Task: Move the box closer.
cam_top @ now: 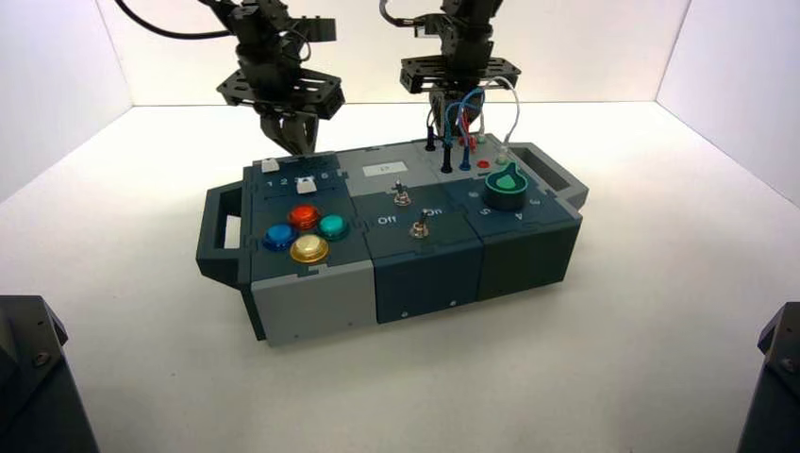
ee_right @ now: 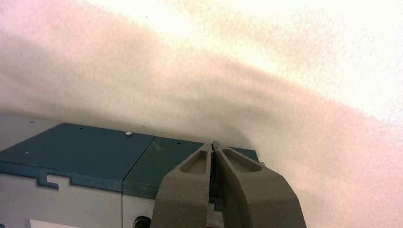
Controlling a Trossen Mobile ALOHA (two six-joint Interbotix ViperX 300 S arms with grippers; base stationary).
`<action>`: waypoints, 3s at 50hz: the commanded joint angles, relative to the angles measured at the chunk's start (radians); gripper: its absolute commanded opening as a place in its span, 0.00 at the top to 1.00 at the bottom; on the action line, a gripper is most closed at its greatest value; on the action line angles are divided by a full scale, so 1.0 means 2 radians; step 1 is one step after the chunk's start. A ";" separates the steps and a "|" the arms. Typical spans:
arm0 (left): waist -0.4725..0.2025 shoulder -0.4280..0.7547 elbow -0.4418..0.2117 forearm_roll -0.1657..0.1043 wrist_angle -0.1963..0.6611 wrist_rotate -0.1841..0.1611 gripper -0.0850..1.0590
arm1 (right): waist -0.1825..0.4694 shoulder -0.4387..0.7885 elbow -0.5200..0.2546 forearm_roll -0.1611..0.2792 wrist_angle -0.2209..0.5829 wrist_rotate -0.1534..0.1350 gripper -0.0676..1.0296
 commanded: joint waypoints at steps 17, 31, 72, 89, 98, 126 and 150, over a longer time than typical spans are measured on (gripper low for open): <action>-0.018 -0.024 0.019 -0.002 0.003 0.002 0.95 | 0.005 -0.040 0.035 0.002 0.001 0.002 0.96; -0.026 -0.031 0.032 -0.003 0.003 0.002 0.95 | 0.005 -0.051 0.062 0.004 -0.006 0.002 0.96; -0.057 -0.044 0.064 -0.011 0.001 -0.003 0.95 | 0.006 -0.092 0.148 0.016 -0.037 0.003 0.96; -0.057 -0.048 0.048 -0.004 -0.021 -0.003 0.95 | 0.004 -0.085 0.127 0.005 -0.060 0.000 0.96; -0.056 -0.043 -0.007 -0.001 0.009 0.000 0.95 | 0.005 -0.096 0.090 -0.010 -0.051 -0.002 0.96; -0.021 -0.255 0.004 0.002 0.042 -0.003 0.95 | 0.002 -0.337 0.166 -0.037 -0.064 0.000 0.96; 0.010 -0.447 0.124 0.002 0.041 -0.029 0.95 | 0.002 -0.532 0.358 -0.028 -0.095 0.012 0.96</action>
